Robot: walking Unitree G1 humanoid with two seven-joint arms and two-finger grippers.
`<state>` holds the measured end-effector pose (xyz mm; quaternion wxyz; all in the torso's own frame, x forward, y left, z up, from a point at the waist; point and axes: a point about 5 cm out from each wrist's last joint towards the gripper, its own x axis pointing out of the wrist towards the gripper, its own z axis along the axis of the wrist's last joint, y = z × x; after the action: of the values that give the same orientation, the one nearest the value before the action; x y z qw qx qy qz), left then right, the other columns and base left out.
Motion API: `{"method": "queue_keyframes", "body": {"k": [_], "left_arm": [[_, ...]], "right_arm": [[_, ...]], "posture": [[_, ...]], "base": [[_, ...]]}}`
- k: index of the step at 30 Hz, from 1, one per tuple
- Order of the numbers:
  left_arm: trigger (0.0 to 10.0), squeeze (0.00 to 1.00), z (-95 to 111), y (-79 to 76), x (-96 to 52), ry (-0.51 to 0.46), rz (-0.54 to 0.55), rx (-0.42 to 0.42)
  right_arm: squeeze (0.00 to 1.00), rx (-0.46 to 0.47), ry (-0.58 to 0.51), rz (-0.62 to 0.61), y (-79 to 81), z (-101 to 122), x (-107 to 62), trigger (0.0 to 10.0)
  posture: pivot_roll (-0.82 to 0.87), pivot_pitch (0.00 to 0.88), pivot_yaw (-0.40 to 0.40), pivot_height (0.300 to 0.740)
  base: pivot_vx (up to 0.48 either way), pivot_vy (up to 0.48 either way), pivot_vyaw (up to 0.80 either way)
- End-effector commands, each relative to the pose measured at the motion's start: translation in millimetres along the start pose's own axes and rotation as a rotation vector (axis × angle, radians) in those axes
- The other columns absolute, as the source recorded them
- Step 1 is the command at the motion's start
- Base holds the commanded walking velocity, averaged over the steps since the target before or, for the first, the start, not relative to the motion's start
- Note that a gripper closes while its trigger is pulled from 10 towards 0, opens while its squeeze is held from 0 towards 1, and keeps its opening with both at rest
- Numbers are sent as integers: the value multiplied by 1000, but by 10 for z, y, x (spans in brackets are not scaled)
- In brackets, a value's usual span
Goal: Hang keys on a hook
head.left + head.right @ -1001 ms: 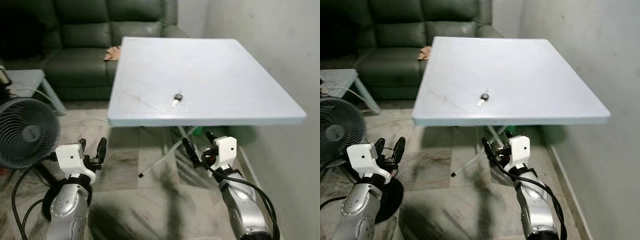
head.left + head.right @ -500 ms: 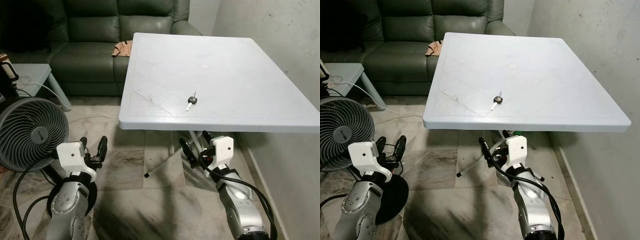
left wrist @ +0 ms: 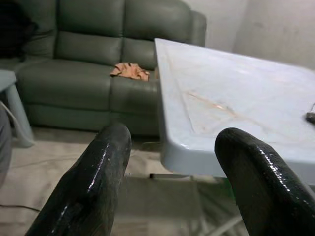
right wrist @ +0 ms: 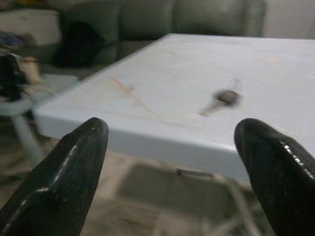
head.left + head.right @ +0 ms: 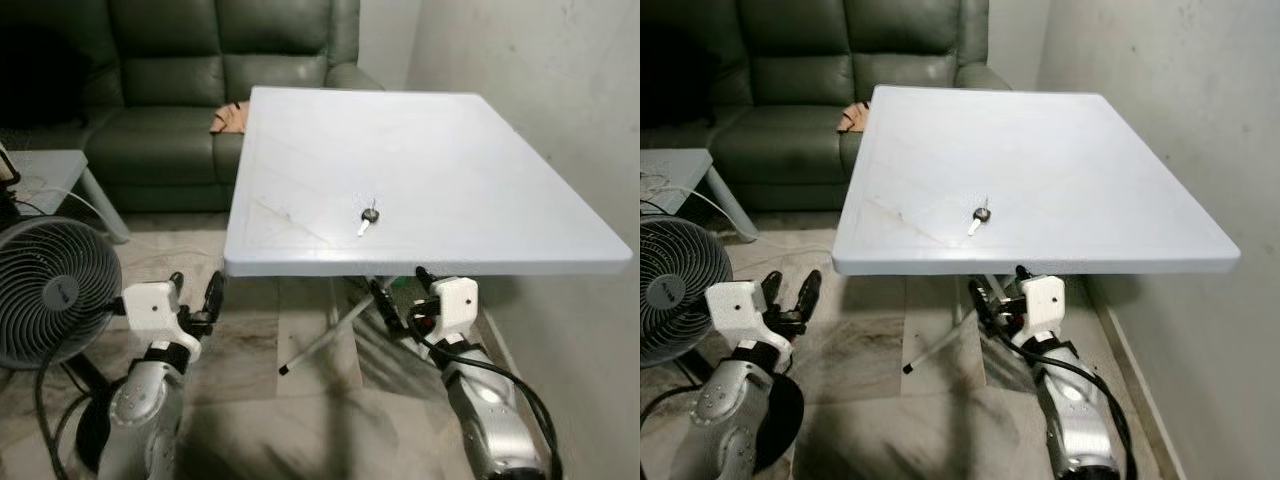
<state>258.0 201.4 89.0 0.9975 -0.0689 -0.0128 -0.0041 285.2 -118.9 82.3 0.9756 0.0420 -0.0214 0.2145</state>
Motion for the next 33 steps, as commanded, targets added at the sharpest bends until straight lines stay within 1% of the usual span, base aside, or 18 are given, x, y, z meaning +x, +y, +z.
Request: {"method": "queue_keyframes", "body": {"k": [1, 16, 19, 21, 28, 30, 33], "left_arm": [[10000, 0, 27, -88, 35, -10, -24, -10], [10000, 0, 23, -101, 37, -5, -24, -16], [10000, 0, 23, -103, 38, -4, -24, -16], [10000, 0, 24, -104, 39, -5, -25, -16], [10000, 0, 21, -115, 40, -4, -27, -15], [10000, 0, 12, -141, 38, -2, -30, -17], [10000, 0, 15, -165, 37, -9, -31, -26]], "right_arm": [[0, -19, -10, -31, -112, 51, -35, 10000], [0, -17, -3, -27, -109, 44, -39, 10000], [0, -64, 0, -17, -105, 51, -39, 10000], [0, -72, 0, -16, -104, 52, -39, 10000], [0, -58, 4, -7, -80, 43, -29, 10000], [0, -37, 1, -17, -86, 38, -33, 10000], [0, -34, 1, -17, -96, 40, -38, 10000]], "posture": [[-90, 7, -1, 740], [-89, 8, -1, 740], [-89, 10, -2, 740], [-88, 10, -2, 740], [-88, 10, -2, 740], [-88, 10, -2, 740], [-89, 13, -3, 740]], "base": [[409, 0, 0], [409, 0, 0], [404, 0, 0], [398, 0, 0], [369, 0, 787], [0, 0, 0], [0, 0, 0]]}}
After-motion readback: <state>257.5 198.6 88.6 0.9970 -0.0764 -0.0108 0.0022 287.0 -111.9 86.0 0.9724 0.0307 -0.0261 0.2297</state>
